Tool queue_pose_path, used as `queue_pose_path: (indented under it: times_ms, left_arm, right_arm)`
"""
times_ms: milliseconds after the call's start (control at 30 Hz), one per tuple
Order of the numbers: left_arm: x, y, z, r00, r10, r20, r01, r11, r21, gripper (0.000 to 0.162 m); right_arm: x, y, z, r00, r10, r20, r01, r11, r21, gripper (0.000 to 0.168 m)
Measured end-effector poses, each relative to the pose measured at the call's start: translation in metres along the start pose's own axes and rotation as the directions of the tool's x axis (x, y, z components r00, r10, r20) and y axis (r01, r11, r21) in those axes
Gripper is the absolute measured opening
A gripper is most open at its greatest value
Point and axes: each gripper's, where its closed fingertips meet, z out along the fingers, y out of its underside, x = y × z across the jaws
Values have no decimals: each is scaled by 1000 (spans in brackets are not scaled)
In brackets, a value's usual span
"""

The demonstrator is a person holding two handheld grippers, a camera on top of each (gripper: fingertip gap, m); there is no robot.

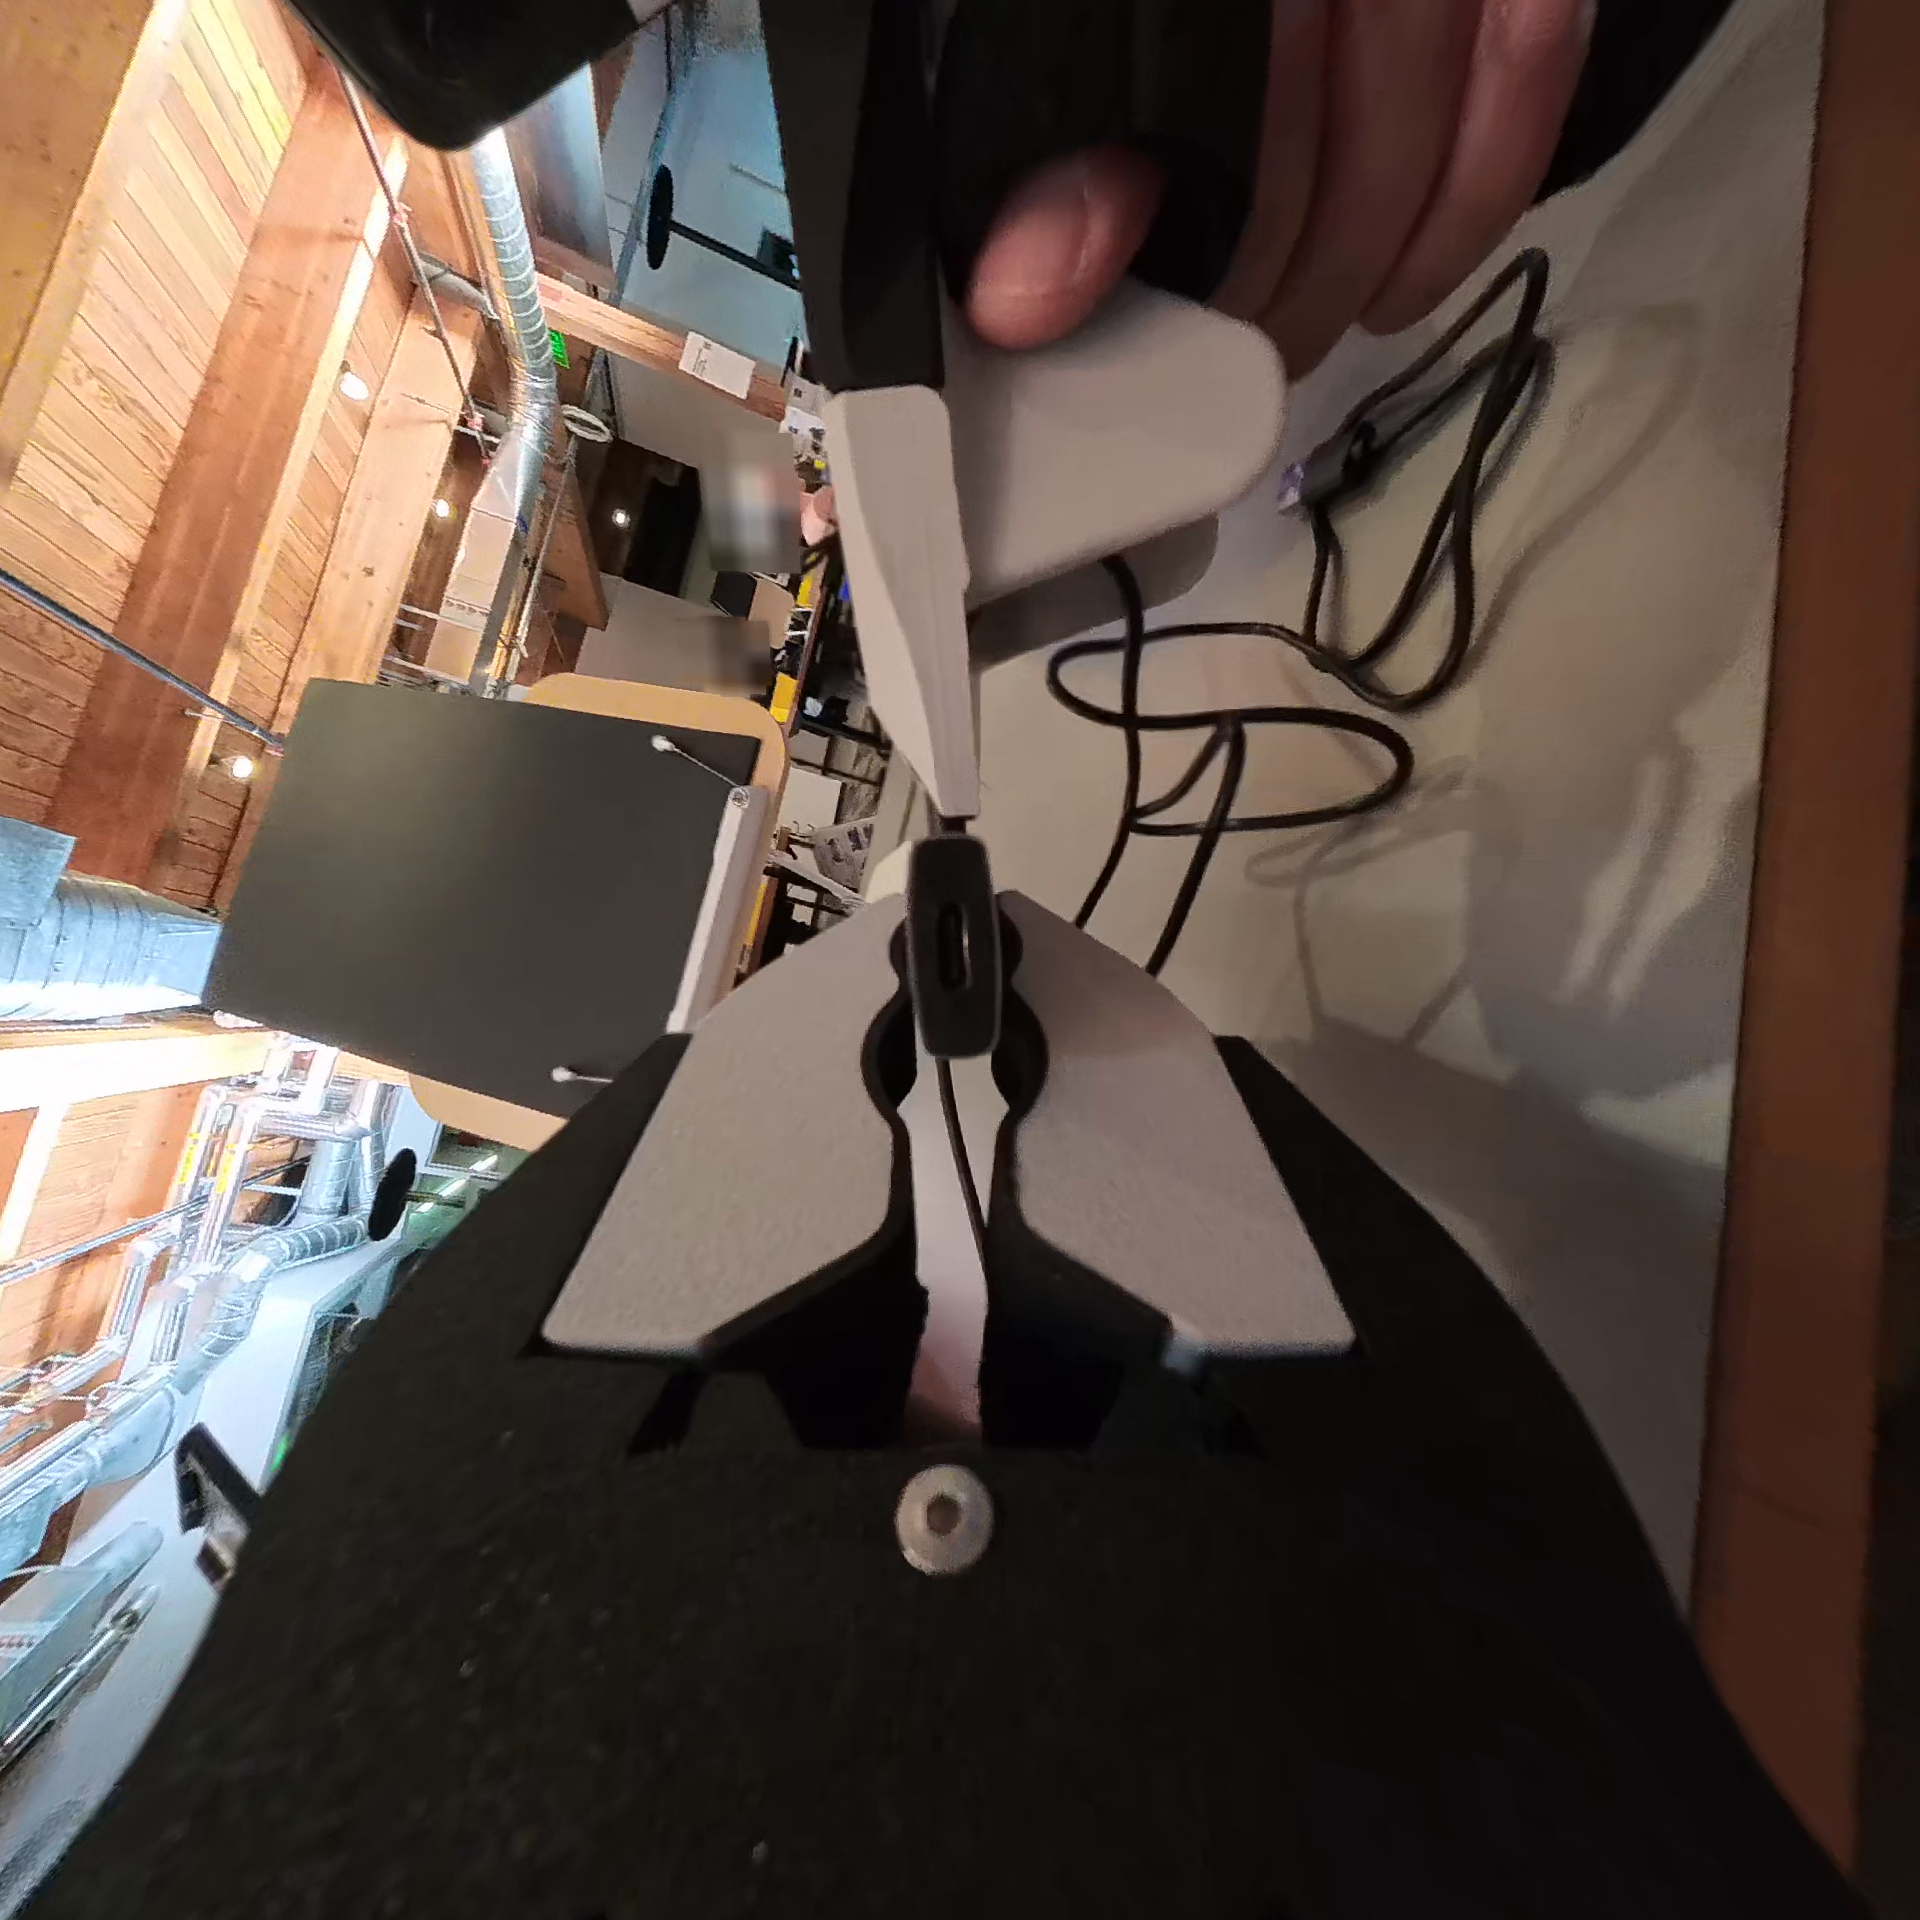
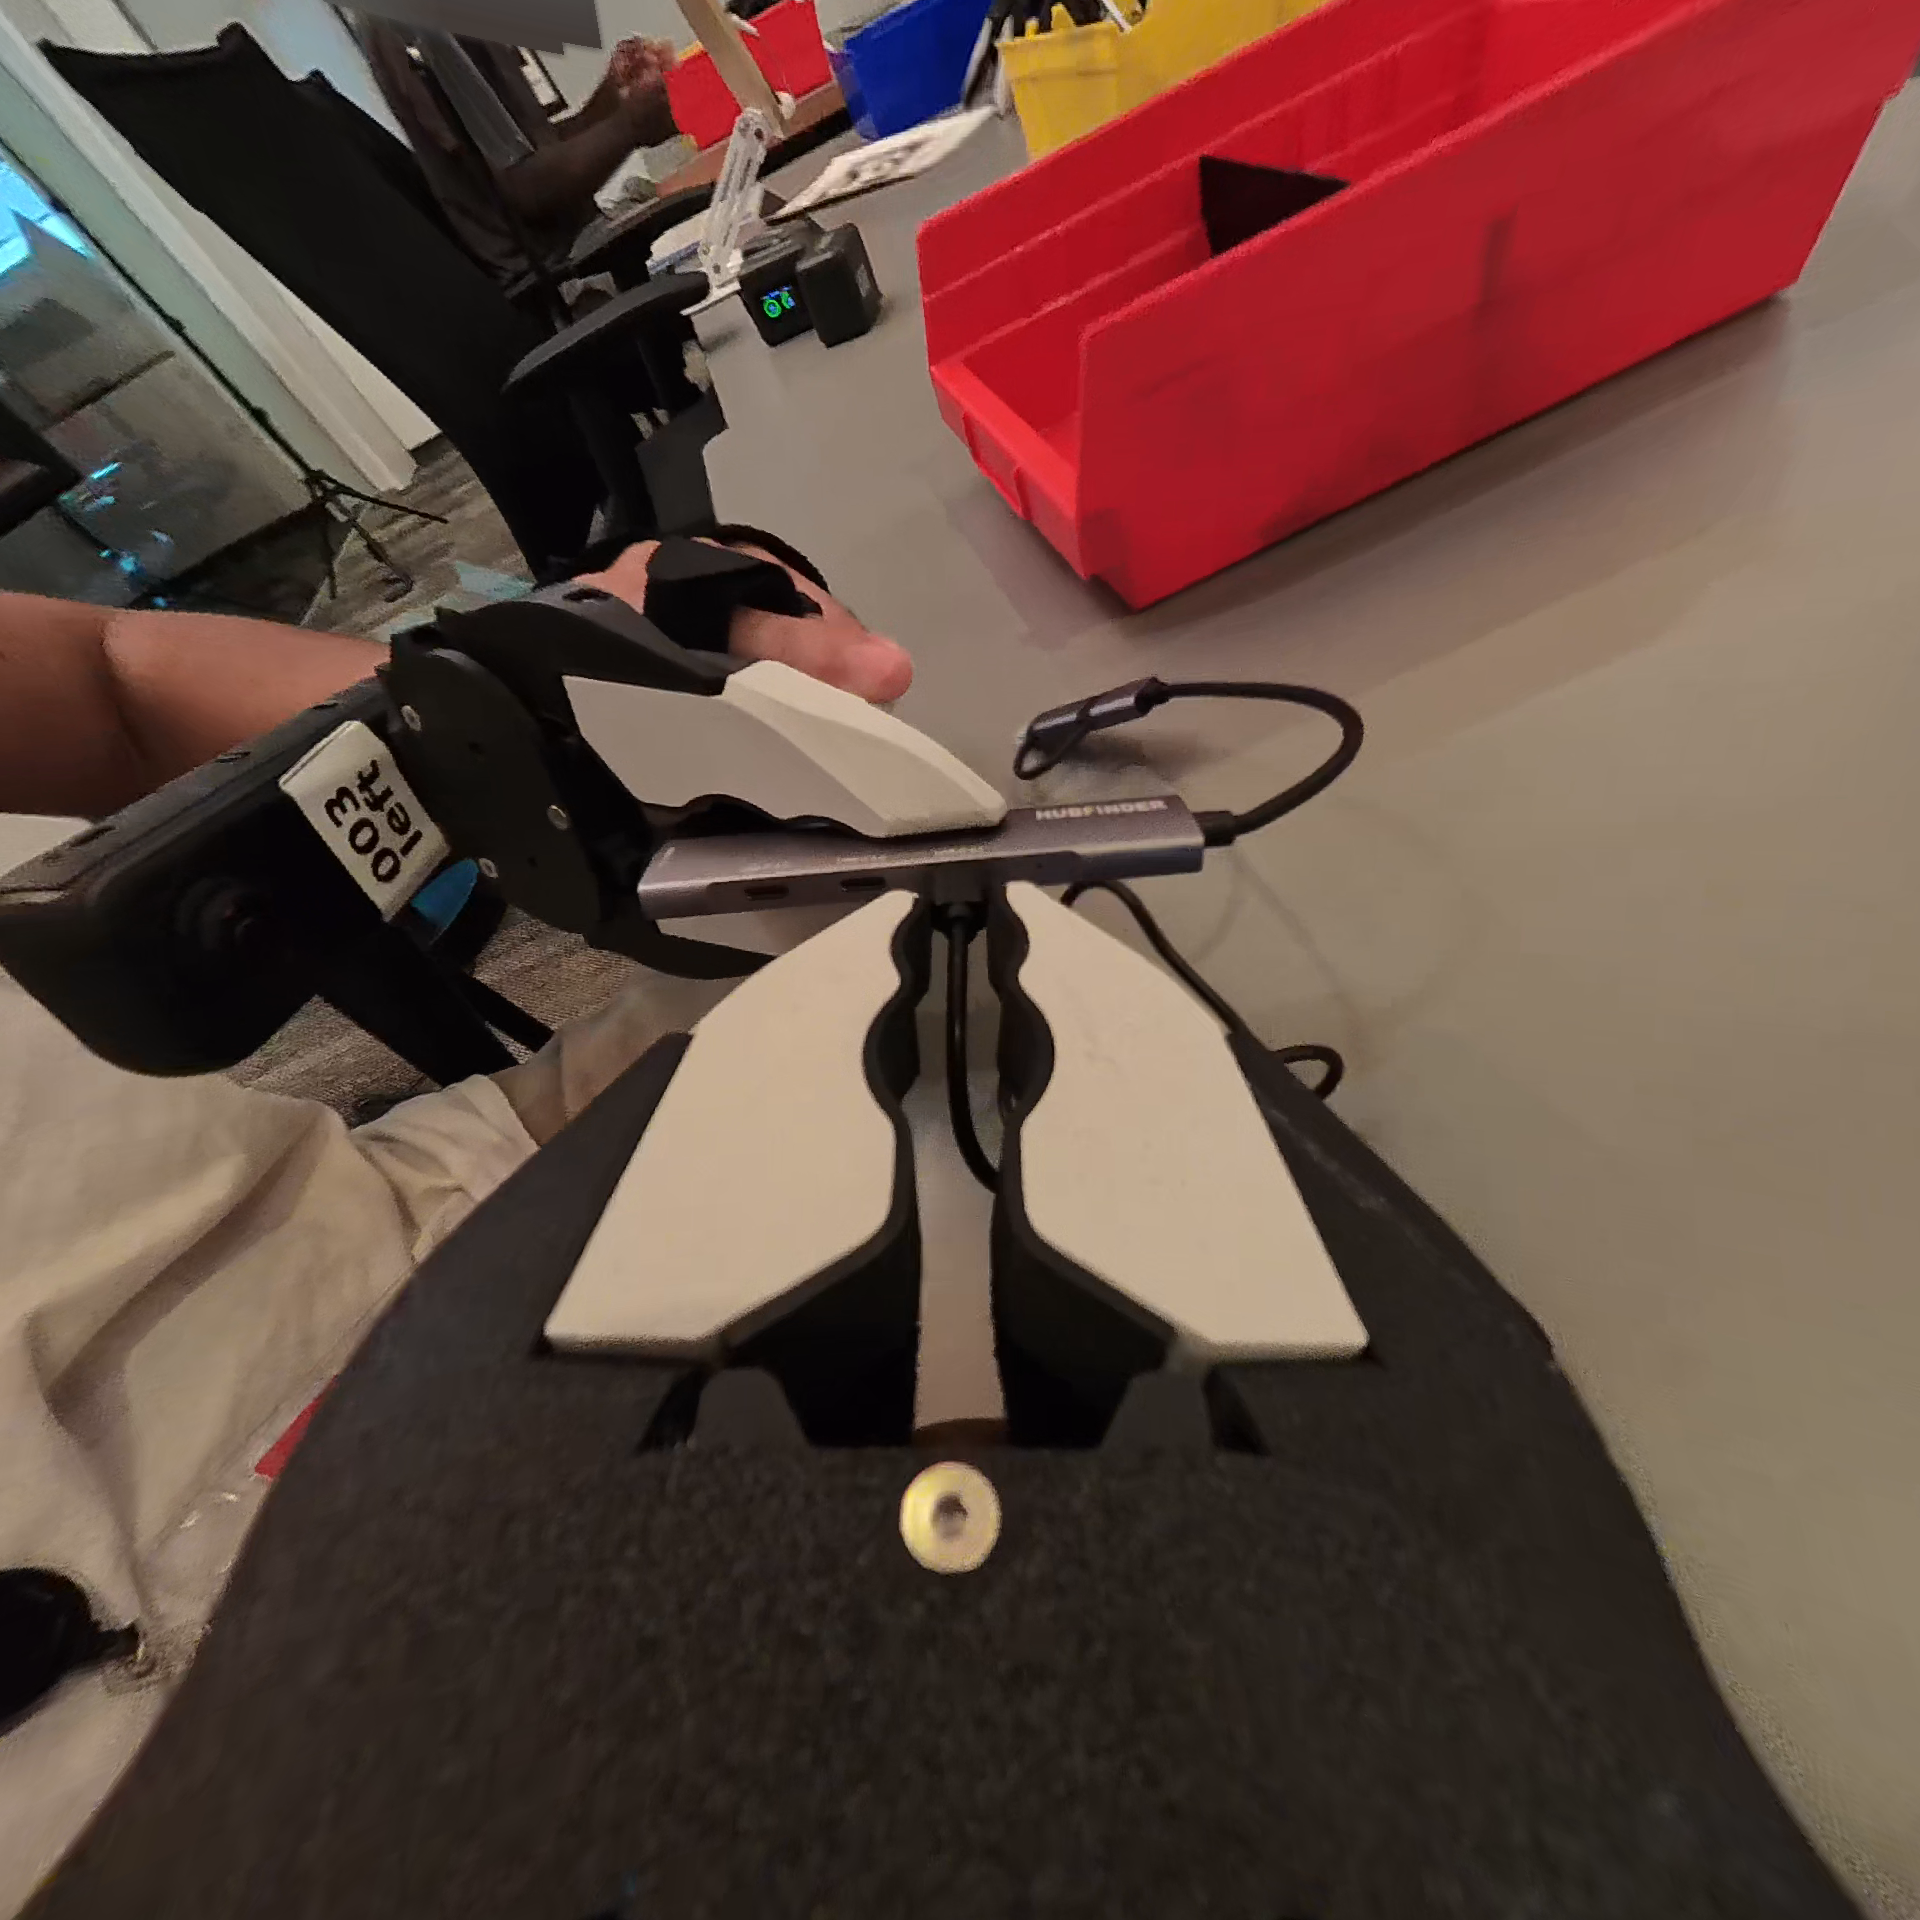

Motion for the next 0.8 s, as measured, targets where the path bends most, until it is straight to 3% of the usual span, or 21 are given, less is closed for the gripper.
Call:
queue_pose_path:
  times_ms: [67,300,800]
  left_arm:
    - [2,5,3,999,46,-8,-46,999,1,9]
    - [-10,2,2,999,11,40,-10,1000,-17,9]
    - [-10,3,0,999,-9,35,10,1000,-20,10]
  right_arm:
    - [5,6,3,1000,2,-28,-3,999,-33,10]
    - [3,-10,-3,1000,12,-13,-11,997,81,10]
    - [2,-11,-8,1000,10,-17,-8,995,101,10]
